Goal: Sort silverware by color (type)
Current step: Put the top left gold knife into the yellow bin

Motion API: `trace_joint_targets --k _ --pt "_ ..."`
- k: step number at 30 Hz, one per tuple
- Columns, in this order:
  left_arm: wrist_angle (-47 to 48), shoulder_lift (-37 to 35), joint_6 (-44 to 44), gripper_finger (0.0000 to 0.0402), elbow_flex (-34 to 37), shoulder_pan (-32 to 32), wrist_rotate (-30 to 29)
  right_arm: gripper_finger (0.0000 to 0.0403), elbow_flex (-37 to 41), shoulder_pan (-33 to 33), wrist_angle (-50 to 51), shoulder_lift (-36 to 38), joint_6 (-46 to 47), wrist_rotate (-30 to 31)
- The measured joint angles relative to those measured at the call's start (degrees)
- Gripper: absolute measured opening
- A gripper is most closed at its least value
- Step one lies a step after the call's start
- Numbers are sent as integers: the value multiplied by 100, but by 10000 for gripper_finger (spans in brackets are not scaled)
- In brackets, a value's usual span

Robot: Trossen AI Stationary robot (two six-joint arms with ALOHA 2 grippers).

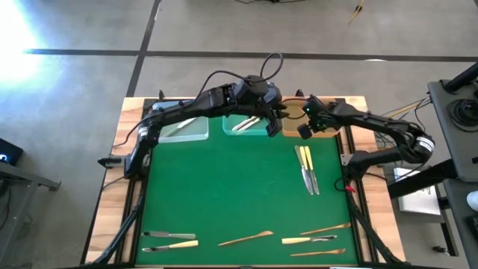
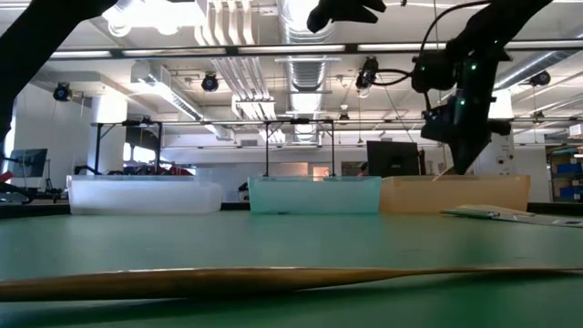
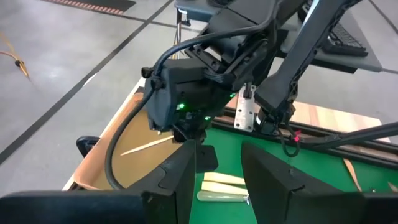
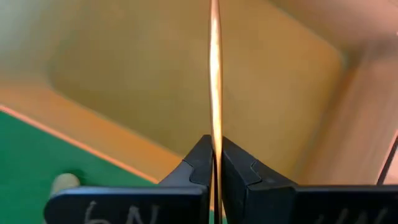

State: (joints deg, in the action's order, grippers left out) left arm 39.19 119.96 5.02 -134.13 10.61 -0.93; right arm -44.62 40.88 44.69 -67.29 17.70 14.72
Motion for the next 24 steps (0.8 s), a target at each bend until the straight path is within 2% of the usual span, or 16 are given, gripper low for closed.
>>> trace_joint_targets --k 14,19,21,24 --pt "210 0 9 112 0 -2 0 9 0 230 4 -625 -193 -35" --pt "202 0 13 112 0 -2 0 18 0 520 1 -713 -183 -702" --pt "201 0 15 112 0 -2 0 32 0 655 3 -741 -228 -1004" --pt "202 0 15 112 0 -2 0 61 0 789 6 -758 -446 -1072"
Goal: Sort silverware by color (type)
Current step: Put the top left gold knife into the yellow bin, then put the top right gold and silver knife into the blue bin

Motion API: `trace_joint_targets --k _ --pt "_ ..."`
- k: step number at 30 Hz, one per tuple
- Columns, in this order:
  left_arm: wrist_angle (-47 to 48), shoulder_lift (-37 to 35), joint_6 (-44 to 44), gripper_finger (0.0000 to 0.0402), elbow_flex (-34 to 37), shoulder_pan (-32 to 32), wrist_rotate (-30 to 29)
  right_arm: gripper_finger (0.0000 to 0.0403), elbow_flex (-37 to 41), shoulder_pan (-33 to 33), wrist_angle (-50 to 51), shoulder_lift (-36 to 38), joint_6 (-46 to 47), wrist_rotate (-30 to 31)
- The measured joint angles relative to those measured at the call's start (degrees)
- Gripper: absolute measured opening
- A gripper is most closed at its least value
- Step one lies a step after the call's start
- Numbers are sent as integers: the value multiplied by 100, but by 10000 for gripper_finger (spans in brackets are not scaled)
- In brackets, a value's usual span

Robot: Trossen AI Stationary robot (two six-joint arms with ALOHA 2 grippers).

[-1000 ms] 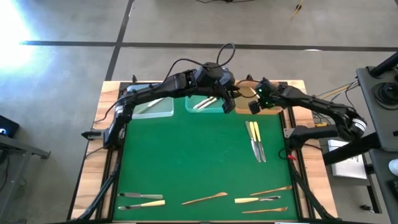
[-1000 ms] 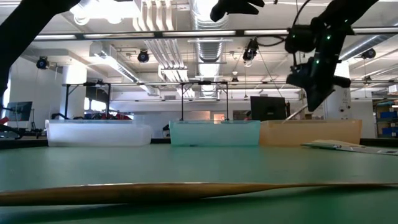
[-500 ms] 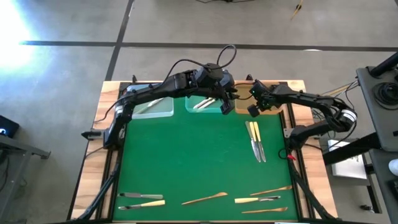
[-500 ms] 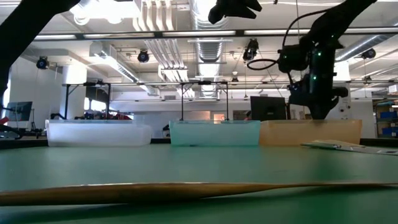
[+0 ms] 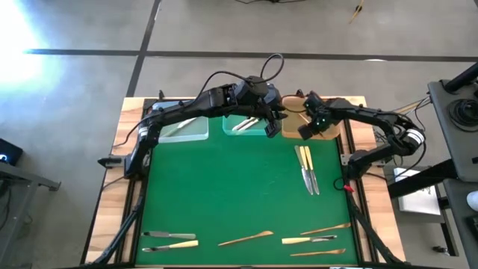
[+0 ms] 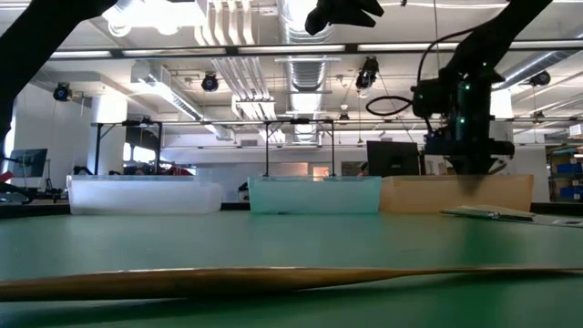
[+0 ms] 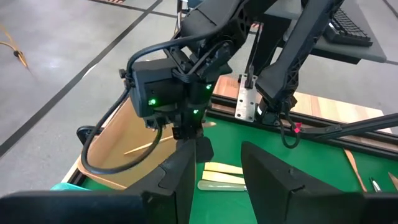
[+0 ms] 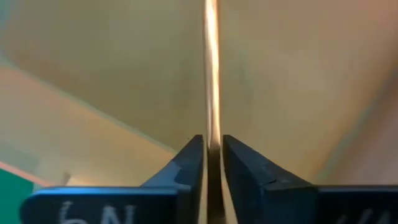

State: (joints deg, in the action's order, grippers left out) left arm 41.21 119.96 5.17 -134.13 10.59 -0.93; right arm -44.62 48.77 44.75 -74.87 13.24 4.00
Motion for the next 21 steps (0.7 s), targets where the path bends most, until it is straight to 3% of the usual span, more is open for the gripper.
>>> trace_joint_targets --k 7,14,18,21 --pt "56 0 -40 112 0 7 -39 113 -200 173 245 143 16 6" --pt "491 -59 -215 112 0 58 -264 115 -1537 150 996 425 -127 -18" --pt "1420 -353 -435 112 0 100 -318 109 -2305 -54 2031 639 6 -717" --pt "2560 -684 -484 112 -11 120 -599 104 -2465 -487 2741 949 409 -983"
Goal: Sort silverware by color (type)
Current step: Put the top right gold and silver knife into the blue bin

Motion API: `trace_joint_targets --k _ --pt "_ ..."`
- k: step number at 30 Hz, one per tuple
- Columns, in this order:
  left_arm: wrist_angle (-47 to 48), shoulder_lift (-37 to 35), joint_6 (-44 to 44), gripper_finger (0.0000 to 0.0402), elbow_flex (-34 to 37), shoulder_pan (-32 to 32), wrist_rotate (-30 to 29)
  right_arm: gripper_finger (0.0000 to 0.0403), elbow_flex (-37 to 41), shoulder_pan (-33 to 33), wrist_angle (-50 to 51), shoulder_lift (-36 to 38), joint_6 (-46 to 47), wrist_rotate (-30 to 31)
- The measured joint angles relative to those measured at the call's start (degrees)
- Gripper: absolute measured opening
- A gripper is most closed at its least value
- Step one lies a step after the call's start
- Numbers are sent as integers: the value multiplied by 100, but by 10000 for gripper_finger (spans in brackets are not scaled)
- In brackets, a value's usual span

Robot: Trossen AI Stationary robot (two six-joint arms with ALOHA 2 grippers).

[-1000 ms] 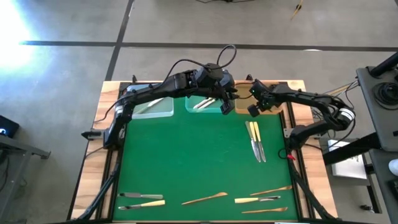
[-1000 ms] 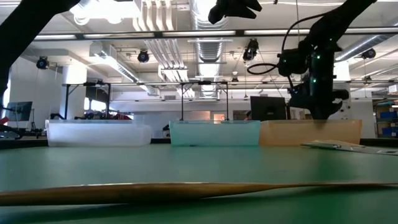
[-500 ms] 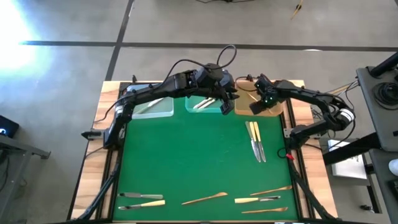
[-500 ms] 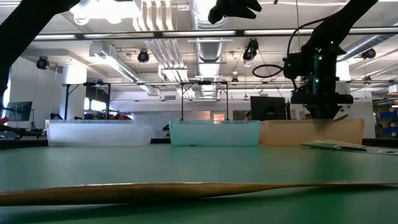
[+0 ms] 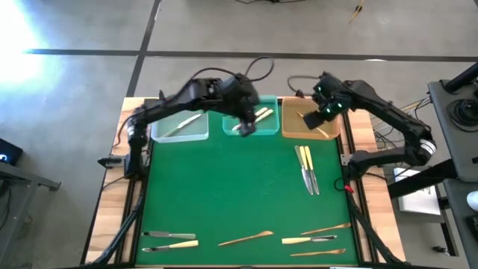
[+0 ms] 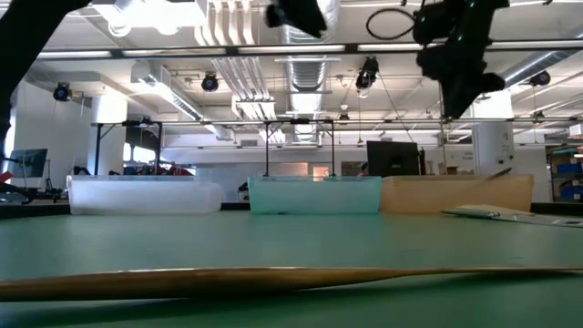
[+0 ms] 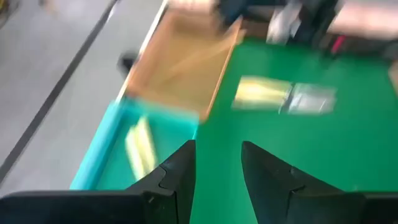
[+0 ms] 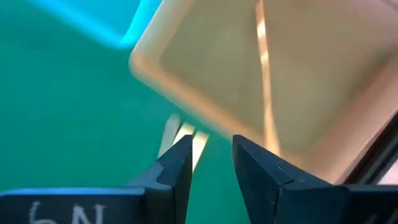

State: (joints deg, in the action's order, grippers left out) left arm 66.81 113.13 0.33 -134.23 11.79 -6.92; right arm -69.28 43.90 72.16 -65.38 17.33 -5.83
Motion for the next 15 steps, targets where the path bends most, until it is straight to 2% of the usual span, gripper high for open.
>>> trace_joint_targets --k 4,7,11,15 --pt "1244 -484 195 112 0 -11 -524 98 288 -909 497 601 1032 -26" --pt "1754 -882 528 112 0 -48 -801 98 767 -1677 320 1065 2117 60" --pt "1903 -1350 792 112 0 -142 -1118 97 1610 -2565 -42 1384 3439 563" --pt "1813 -1781 960 112 0 -205 -1433 97 2373 -3144 -877 1315 4165 797"
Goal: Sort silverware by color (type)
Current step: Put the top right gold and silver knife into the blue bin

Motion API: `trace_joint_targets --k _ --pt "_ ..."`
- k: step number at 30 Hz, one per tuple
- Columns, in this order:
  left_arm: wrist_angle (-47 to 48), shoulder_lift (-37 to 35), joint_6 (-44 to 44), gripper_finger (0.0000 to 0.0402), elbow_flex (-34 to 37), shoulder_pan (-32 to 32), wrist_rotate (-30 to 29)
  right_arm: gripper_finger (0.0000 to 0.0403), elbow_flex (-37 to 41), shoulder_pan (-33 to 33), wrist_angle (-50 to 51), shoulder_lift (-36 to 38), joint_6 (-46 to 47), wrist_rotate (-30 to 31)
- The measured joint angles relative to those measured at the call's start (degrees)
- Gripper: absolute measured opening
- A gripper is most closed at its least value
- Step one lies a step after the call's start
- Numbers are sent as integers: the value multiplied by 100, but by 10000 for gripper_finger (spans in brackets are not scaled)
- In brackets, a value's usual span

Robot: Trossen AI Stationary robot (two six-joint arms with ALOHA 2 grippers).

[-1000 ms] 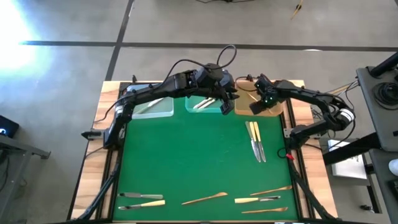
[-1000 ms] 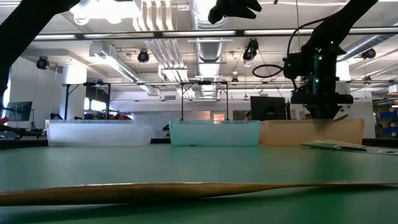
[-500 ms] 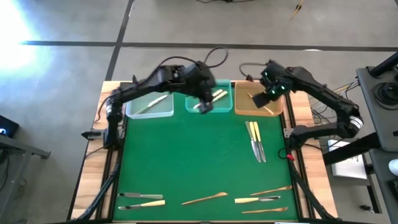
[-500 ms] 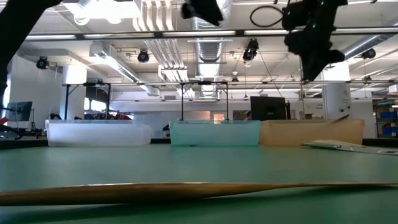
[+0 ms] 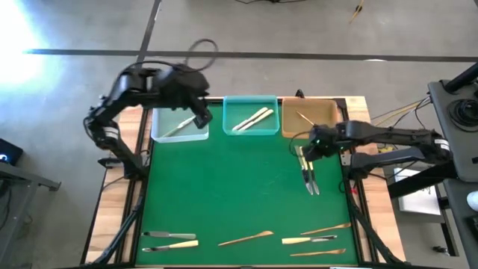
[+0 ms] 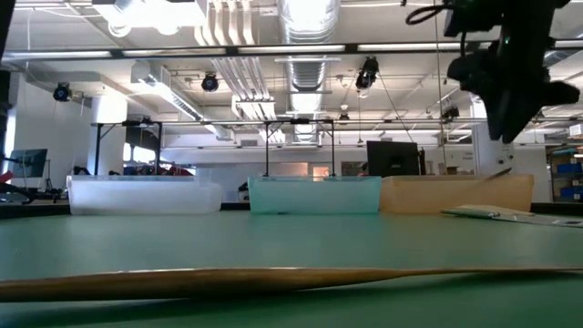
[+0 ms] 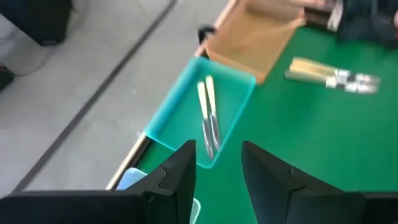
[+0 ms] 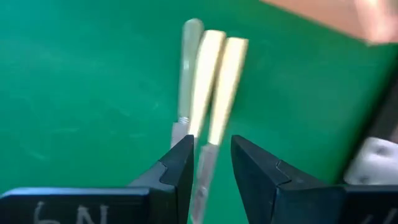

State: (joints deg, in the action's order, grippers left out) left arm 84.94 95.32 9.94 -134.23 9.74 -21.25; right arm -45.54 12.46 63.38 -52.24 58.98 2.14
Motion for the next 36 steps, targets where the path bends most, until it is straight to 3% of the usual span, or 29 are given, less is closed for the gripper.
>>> trace_joint_targets --k 3,8,18,36 --pt "-95 -235 159 112 0 4 -77 97 312 -154 -467 -220 111 26" --pt "-190 -521 351 112 0 -11 -77 97 502 -128 -338 -752 25 143" --pt "-306 -527 438 112 2 -60 -75 98 558 -119 -661 -1883 -323 92" --pt "-639 -351 935 112 2 -75 -73 98 830 -6 -1490 -2548 -552 175"
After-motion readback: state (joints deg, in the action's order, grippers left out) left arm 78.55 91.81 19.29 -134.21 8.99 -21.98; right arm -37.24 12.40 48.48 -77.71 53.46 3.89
